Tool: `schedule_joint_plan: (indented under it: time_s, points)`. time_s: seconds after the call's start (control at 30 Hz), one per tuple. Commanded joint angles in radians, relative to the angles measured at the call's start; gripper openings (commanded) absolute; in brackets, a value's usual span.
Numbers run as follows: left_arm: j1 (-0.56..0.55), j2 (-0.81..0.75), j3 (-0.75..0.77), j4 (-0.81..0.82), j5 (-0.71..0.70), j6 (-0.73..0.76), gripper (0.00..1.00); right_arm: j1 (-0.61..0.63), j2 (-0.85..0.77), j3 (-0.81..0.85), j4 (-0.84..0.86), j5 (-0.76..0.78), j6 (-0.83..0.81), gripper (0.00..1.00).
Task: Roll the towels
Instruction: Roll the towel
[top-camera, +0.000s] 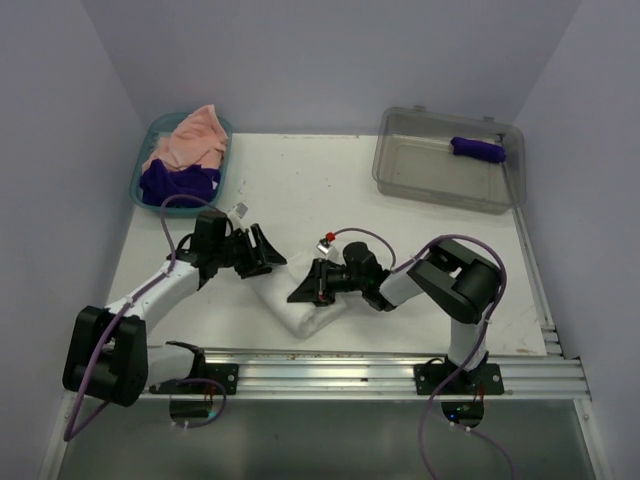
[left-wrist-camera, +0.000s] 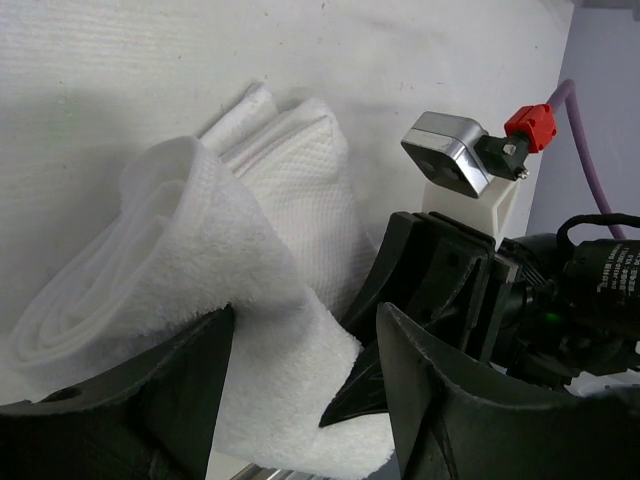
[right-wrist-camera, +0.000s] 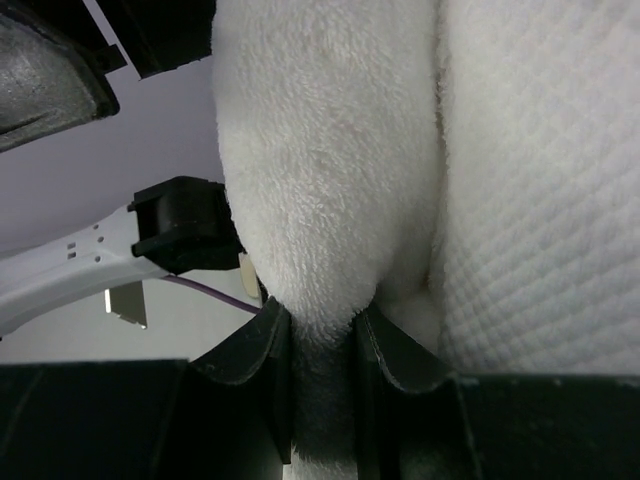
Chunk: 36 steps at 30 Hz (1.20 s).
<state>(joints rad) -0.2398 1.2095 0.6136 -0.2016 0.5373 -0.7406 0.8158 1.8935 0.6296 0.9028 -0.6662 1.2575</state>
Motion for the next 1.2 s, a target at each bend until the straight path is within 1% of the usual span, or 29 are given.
schedule_joint_plan:
  time_s: [0.0,0.1,0.13,0.17,0.2,0.23,0.27,0.3,0.33,0.37,0.4,0.43,0.5,0.53,0.57,0.6,0.67,0.7,0.73,0.8,0.83,0.9,0.93,0.97,1.03,1.07,1.17]
  points:
    - [-0.015,0.074,0.018,0.128,-0.003,-0.016,0.63,0.003,0.001,0.013,-0.083,0.003,-0.041,0.0]
    - [-0.019,0.157,0.031,0.131,-0.011,-0.005,0.62,0.005,-0.046,0.044,-0.233,0.025,-0.118,0.01]
    - [-0.021,0.176,0.035,0.126,-0.022,-0.002,0.62,0.005,-0.071,0.065,-0.354,0.063,-0.18,0.11]
    - [-0.023,0.208,0.037,0.116,-0.029,0.001,0.62,0.006,-0.124,0.08,-0.436,0.1,-0.219,0.18]
    - [-0.023,0.225,0.037,0.114,-0.033,0.006,0.62,0.008,-0.158,0.097,-0.526,0.138,-0.26,0.23]
    - [-0.023,0.237,0.034,0.116,-0.033,0.007,0.62,0.011,-0.187,0.134,-0.694,0.23,-0.335,0.33]
    - [-0.023,0.258,0.031,0.122,-0.025,0.009,0.62,0.014,-0.244,0.157,-0.781,0.275,-0.367,0.39]
    - [-0.023,0.265,0.026,0.129,-0.004,0.01,0.62,0.019,-0.269,0.207,-0.952,0.319,-0.424,0.47]
    - [-0.026,0.271,0.025,0.139,0.003,0.01,0.62,0.023,-0.29,0.234,-1.025,0.409,-0.45,0.53]
    - [-0.027,0.275,0.026,0.137,0.01,0.01,0.62,0.029,-0.316,0.257,-1.085,0.451,-0.473,0.57]
    - [-0.032,0.275,0.026,0.137,0.018,0.01,0.62,0.046,-0.362,0.277,-1.141,0.5,-0.507,0.64]
    - [-0.036,0.275,0.028,0.131,0.016,0.01,0.62,0.054,-0.385,0.315,-1.233,0.578,-0.524,0.66]
    - [-0.042,0.268,0.031,0.122,0.012,0.015,0.62,0.1,-0.442,0.346,-1.303,0.663,-0.575,0.7]
    - [-0.047,0.265,0.032,0.111,0.009,0.018,0.62,0.123,-0.454,0.384,-1.353,0.71,-0.598,0.7]
    - [-0.049,0.263,0.035,0.105,0.007,0.024,0.62,0.15,-0.462,0.406,-1.373,0.819,-0.622,0.7]
    - [-0.049,0.262,0.037,0.1,0.006,0.026,0.62,0.217,-0.462,0.432,-1.393,0.868,-0.674,0.7]
    - [-0.05,0.268,0.04,0.091,0.0,0.032,0.62,0.29,-0.423,0.525,-1.453,0.96,-0.739,0.7]
    - [-0.05,0.269,0.041,0.087,-0.002,0.033,0.62,0.368,-0.398,0.56,-1.476,1.069,-0.792,0.7]
    - [-0.05,0.272,0.041,0.087,-0.002,0.035,0.62,0.405,-0.333,0.626,-1.514,1.115,-0.82,0.7]
    - [-0.05,0.275,0.041,0.08,-0.007,0.037,0.62,0.497,-0.266,0.695,-1.562,1.206,-0.857,0.7]
    - [-0.05,0.275,0.038,0.079,-0.01,0.037,0.62,0.526,-0.229,0.747,-1.587,1.275,-0.897,0.7]
    - [-0.05,0.278,0.037,0.076,-0.01,0.037,0.61,0.59,-0.142,0.789,-1.601,1.341,-0.934,0.71]
    - [-0.05,0.275,0.035,0.076,-0.008,0.034,0.61,0.608,-0.114,0.82,-1.611,1.391,-0.964,0.71]
    - [-0.05,0.274,0.034,0.074,-0.007,0.032,0.61,0.617,-0.064,0.831,-1.614,1.412,-0.975,0.71]
    - [-0.05,0.271,0.038,0.065,-0.01,0.032,0.61,0.632,-0.019,0.841,-1.619,1.459,-0.991,0.71]
    - [-0.05,0.268,0.04,0.062,-0.011,0.032,0.61,0.634,0.021,0.837,-1.616,1.468,-0.991,0.71]
    - [-0.05,0.266,0.043,0.057,-0.019,0.03,0.61,0.635,0.065,0.797,-1.572,1.472,-1.004,0.71]
